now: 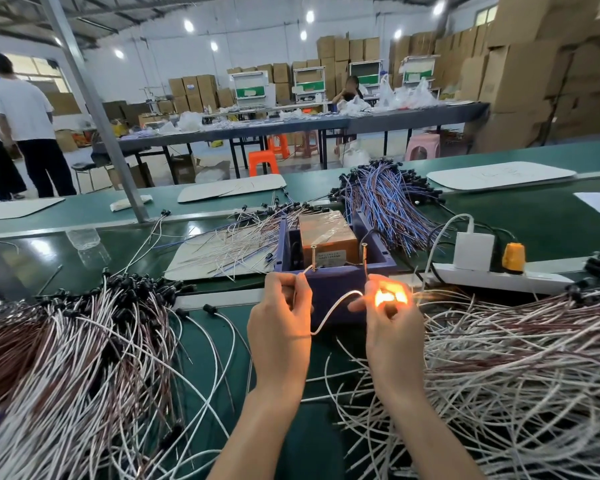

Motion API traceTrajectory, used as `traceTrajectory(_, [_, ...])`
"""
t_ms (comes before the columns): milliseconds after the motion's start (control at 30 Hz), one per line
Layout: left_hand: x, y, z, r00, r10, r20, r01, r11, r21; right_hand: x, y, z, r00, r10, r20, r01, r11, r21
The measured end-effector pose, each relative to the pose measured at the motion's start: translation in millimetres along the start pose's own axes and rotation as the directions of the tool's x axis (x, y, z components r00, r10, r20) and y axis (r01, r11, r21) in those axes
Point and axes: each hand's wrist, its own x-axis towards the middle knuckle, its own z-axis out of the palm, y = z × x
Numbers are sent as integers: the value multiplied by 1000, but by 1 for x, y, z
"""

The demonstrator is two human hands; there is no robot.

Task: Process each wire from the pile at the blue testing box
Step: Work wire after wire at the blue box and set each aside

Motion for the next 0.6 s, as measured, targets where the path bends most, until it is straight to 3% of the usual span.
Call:
traceTrajectory(167, [-1, -5, -2, 995, -98, -23, 93, 980, -173, -3, -4, -4, 998, -13, -57, 12, 1000, -14])
traceTrajectory(300, [5, -10, -10, 965, -237, -110, 183, 914, -362, -8, -16, -16, 994, -37, -106, 45, 996, 80])
traceTrajectory(433, [12, -15, -15, 915, -388, -107, 297, 831, -471, 12, -43, -53, 978, -61, -199, 93, 983, 155])
traceTrajectory(533, [15, -18, -16, 849, -528, 1, 464, 745, -479, 46, -66, -97, 942, -45, -332, 114, 975, 190])
traceTrajectory(600, [14, -12, -15, 793, -575, 202, 583, 619, -526, 68, -79, -127, 913, -35, -406, 117, 977, 179])
